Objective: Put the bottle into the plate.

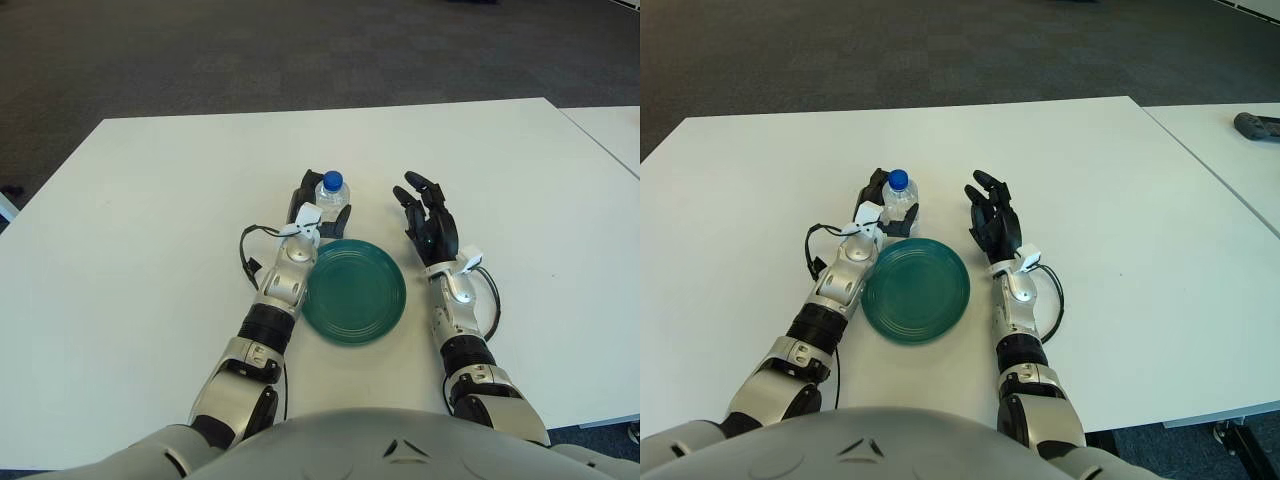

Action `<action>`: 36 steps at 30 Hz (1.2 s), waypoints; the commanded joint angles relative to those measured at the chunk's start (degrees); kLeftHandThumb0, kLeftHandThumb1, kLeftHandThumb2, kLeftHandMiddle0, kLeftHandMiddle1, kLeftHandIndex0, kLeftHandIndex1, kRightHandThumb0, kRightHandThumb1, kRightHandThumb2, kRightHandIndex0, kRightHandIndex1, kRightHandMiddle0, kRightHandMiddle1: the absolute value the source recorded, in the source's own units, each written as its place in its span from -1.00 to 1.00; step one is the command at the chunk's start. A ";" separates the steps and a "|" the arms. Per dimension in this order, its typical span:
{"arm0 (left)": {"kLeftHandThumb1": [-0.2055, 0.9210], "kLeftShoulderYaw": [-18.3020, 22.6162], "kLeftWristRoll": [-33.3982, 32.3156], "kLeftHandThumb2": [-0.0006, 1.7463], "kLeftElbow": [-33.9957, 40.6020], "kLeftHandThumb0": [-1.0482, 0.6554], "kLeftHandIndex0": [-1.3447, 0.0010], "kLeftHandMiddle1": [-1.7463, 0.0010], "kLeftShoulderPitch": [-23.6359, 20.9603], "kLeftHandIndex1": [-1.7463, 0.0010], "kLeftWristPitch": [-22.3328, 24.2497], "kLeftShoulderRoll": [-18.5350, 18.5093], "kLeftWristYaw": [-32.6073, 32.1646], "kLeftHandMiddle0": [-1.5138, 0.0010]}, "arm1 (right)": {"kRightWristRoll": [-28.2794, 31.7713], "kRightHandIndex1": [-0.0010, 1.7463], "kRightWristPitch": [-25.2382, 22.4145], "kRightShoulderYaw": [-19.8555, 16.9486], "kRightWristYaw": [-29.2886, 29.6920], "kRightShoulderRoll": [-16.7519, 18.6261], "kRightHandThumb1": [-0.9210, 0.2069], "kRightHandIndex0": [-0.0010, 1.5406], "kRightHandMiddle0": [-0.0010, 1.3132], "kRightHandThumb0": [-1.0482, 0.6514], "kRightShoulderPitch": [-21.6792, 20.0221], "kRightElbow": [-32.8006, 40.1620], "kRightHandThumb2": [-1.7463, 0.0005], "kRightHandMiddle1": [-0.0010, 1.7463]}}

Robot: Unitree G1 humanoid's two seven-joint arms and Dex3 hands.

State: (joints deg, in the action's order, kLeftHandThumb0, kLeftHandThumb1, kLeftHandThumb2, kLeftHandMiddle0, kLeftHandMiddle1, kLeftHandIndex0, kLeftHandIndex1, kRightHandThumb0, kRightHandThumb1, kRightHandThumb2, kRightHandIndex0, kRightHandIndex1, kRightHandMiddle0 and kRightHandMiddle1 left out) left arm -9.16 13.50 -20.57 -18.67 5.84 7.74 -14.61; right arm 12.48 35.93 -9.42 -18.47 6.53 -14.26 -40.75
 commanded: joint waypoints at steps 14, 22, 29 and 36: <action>-0.25 -5.32 2.58 0.64 22.50 -0.36 -0.02 -1.00 8.10 -1.00 5.81 -2.52 5.08 -0.65 | -0.28 -0.33 1.34 -0.91 -0.06 0.57 -1.00 -0.35 -1.00 -0.79 3.55 -9.18 0.35 0.04; -0.25 -7.31 3.48 0.65 32.01 -0.36 -0.02 -1.00 13.63 -1.00 9.64 -3.48 8.18 -0.67 | -0.57 -0.34 2.53 -1.95 0.51 0.24 -1.00 -0.38 -1.00 -0.72 2.44 -12.57 0.34 -0.01; -0.26 -8.96 4.83 0.65 36.99 -0.36 -0.03 -1.00 15.27 -1.00 12.66 -4.15 9.86 -0.68 | -0.78 -0.37 3.27 -2.46 1.06 0.33 -1.00 -0.42 -1.00 -0.66 1.73 -14.71 0.32 -0.08; -0.19 -8.93 2.23 0.59 39.60 -0.35 0.02 -1.00 16.41 -1.00 11.37 -4.48 12.38 -0.66 | -0.19 -0.40 2.57 -2.81 0.15 0.75 -1.00 -0.45 -1.00 -0.67 1.32 -15.33 0.32 -0.14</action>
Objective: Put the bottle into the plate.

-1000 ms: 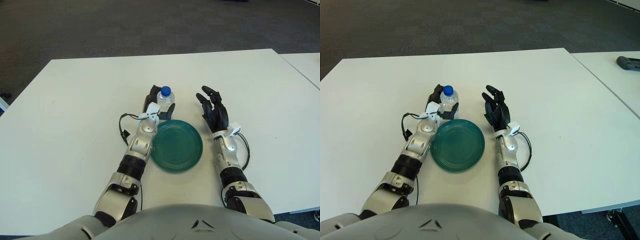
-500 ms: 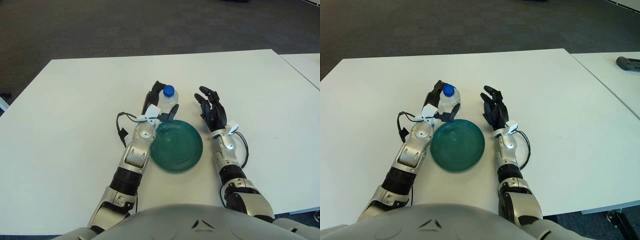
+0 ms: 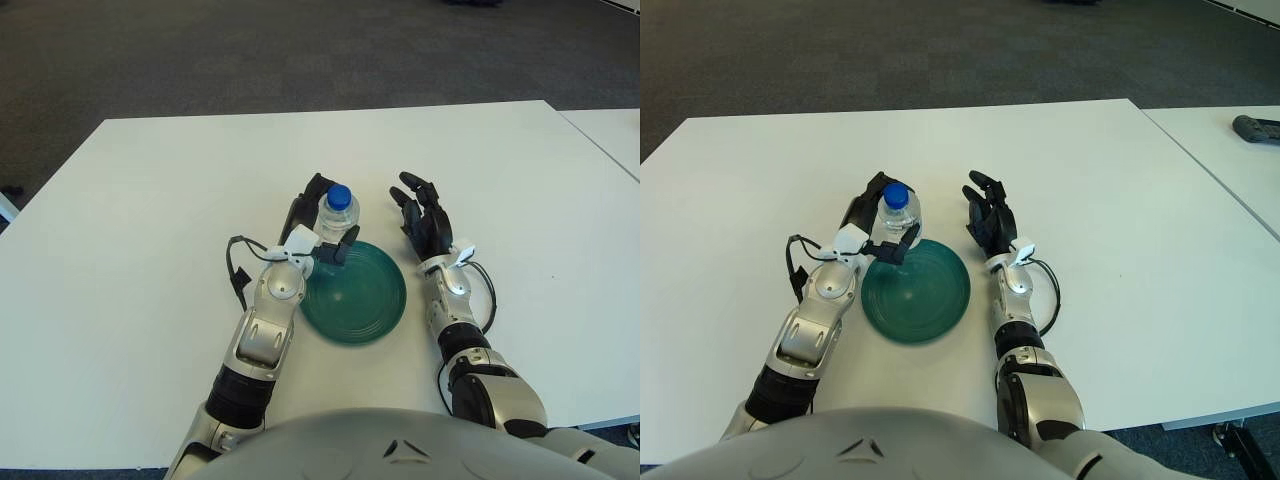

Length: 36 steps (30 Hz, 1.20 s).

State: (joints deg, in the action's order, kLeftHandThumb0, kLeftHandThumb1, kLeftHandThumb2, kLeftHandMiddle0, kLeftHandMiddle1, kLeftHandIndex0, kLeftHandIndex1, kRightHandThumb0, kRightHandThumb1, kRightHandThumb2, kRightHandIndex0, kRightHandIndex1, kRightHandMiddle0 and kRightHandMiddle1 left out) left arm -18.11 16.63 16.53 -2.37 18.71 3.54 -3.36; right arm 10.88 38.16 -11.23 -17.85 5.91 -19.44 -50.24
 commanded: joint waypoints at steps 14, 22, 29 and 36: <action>-0.09 -2.83 -0.91 0.51 8.64 -0.32 0.09 -1.00 9.57 -1.00 -2.92 -2.94 3.91 -0.61 | 2.03 -0.42 -2.74 -1.80 -2.18 0.32 -1.00 -0.50 -1.00 -0.64 5.22 -6.40 0.35 -0.17; -0.09 -4.36 0.51 0.52 9.56 -0.32 0.09 -1.00 12.13 -1.00 -1.73 -3.35 3.69 -0.61 | 1.13 -0.43 -2.45 -1.74 -0.40 -0.04 -1.00 -0.51 -1.00 -0.63 4.82 -7.13 0.34 -0.17; -0.19 -6.83 1.71 0.60 13.37 -0.35 0.02 -1.00 14.33 -1.00 4.33 -2.32 4.19 -0.63 | 2.13 -0.45 -3.33 -2.14 -0.99 0.10 -1.00 -0.49 -1.00 -0.61 4.67 -6.85 0.35 -0.15; -0.20 -7.68 -0.33 0.61 13.30 -0.35 0.01 -1.00 16.99 -1.00 7.25 -1.75 4.83 -0.63 | 1.90 -0.46 -2.31 -2.26 -0.32 0.32 -1.00 -0.46 -1.00 -0.63 4.58 -6.69 0.33 -0.13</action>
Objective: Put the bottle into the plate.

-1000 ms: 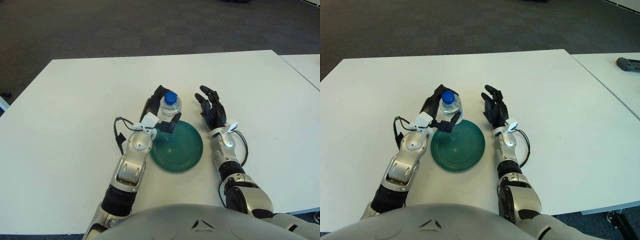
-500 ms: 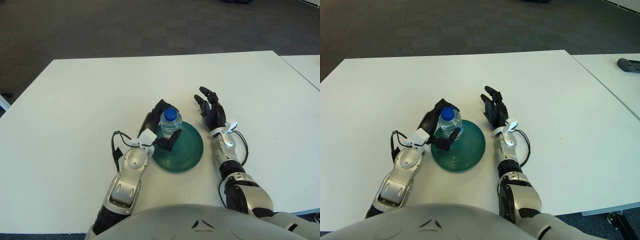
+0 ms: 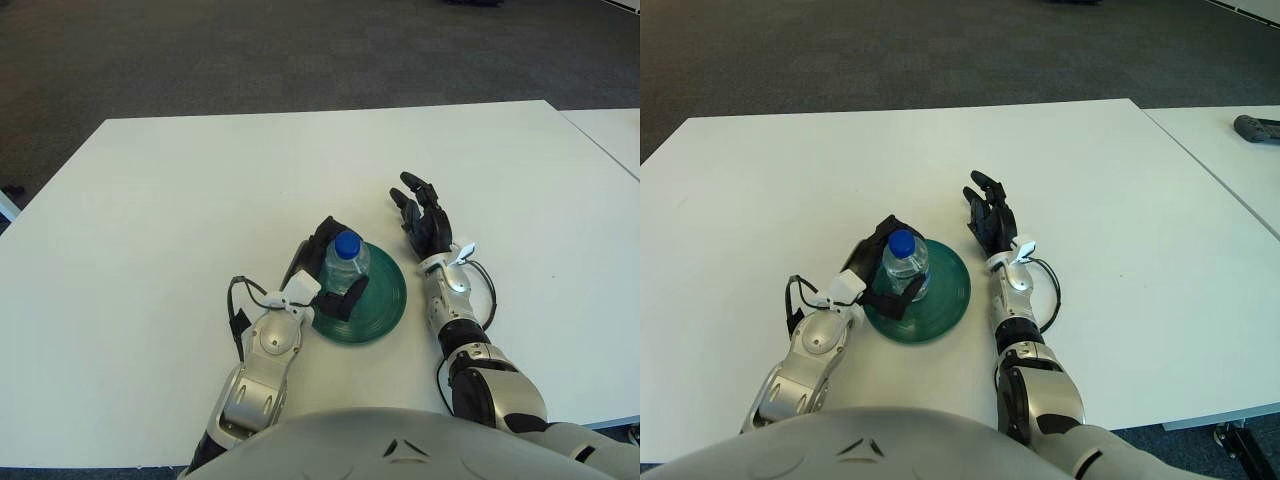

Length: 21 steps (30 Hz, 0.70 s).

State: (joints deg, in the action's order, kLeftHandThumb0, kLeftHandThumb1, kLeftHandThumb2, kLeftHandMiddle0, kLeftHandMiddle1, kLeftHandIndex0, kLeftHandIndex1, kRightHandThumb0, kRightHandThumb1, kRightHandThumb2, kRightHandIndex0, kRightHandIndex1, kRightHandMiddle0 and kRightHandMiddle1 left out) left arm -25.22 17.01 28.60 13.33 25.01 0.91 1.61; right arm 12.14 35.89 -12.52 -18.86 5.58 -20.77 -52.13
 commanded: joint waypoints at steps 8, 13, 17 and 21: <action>-0.17 -0.52 -2.17 0.58 1.49 -0.34 0.03 -1.00 2.32 -1.00 3.19 0.98 -0.38 -0.64 | -1.30 -0.45 2.08 -0.14 2.65 0.25 -1.00 -0.40 -1.00 -0.68 5.77 -4.89 0.28 -0.07; -0.14 0.36 -2.91 0.56 0.44 -0.33 0.05 -1.00 2.46 -1.00 3.62 0.89 -0.61 -0.65 | -2.76 -0.43 2.90 0.45 4.23 0.02 -1.00 -0.36 -1.00 -0.67 5.79 -4.88 0.28 -0.04; -0.09 0.91 -3.55 0.52 -1.96 -0.32 0.09 -1.00 1.78 -1.00 2.84 1.25 -1.31 -0.64 | -2.55 -0.43 2.36 0.47 4.25 0.16 -1.00 -0.37 -1.00 -0.62 5.90 -4.58 0.30 -0.05; -0.04 1.34 -4.63 0.48 -3.49 -0.31 0.12 -1.00 1.43 -1.00 1.60 1.39 -1.19 -0.62 | -1.56 -0.44 1.93 0.11 3.49 0.43 -1.00 -0.38 -1.00 -0.59 5.99 -4.23 0.34 -0.07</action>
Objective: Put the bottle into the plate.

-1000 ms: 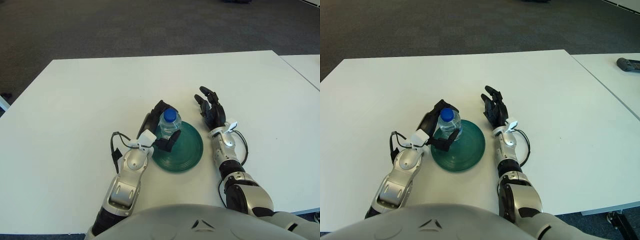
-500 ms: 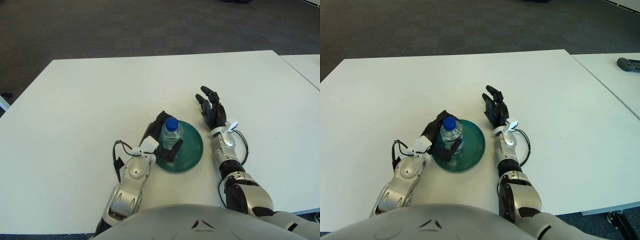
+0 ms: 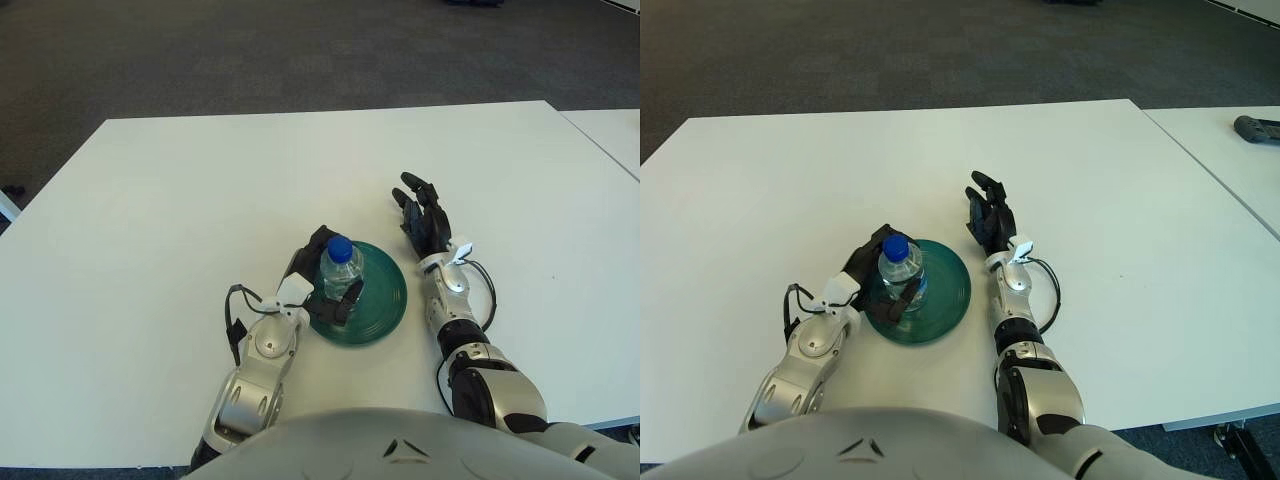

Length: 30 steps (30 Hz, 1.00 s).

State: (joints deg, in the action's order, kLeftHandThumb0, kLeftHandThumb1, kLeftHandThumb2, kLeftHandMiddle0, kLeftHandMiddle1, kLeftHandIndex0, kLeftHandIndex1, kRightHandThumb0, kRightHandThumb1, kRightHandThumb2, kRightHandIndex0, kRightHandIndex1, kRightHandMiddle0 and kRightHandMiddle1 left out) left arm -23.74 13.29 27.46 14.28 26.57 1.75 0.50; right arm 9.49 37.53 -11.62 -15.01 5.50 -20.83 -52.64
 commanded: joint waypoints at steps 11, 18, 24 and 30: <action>0.32 0.23 -3.84 0.02 -8.75 -0.44 0.49 -0.90 -0.94 -0.83 -9.37 -1.50 2.72 0.22 | 1.39 -0.46 1.08 -1.30 -0.13 0.63 -1.00 -0.39 -1.00 -0.52 5.92 -4.00 0.38 -0.13; 0.91 -1.43 -3.00 -0.70 -9.28 -0.84 0.97 0.47 -2.37 0.02 -9.03 -5.68 7.89 0.76 | 0.26 -0.41 0.92 -1.23 3.10 0.86 -1.00 -0.32 -1.00 -0.48 5.24 -4.31 0.46 -0.03; 0.99 -2.07 -2.18 -0.70 -9.06 -0.96 1.00 0.85 -2.55 0.45 -9.41 -7.04 8.40 0.83 | -0.24 -0.38 0.22 -0.59 4.25 0.70 -1.00 -0.30 -1.00 -0.46 5.14 -3.91 0.48 0.00; 1.00 -2.35 -0.77 -0.64 -8.89 -0.99 1.00 0.95 -2.86 0.74 -11.81 -8.20 8.05 0.91 | -0.86 -0.37 -0.34 -0.17 5.31 0.47 -1.00 -0.31 -1.00 -0.46 5.15 -3.51 0.44 0.01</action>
State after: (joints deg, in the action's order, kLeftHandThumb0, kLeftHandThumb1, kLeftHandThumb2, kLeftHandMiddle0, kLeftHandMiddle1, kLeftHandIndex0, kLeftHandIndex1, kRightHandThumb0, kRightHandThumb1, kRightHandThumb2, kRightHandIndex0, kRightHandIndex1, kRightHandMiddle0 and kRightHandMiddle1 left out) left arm -26.13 11.25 19.45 11.64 15.15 -5.20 8.41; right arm 8.44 37.61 -11.52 -10.33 5.56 -21.04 -52.87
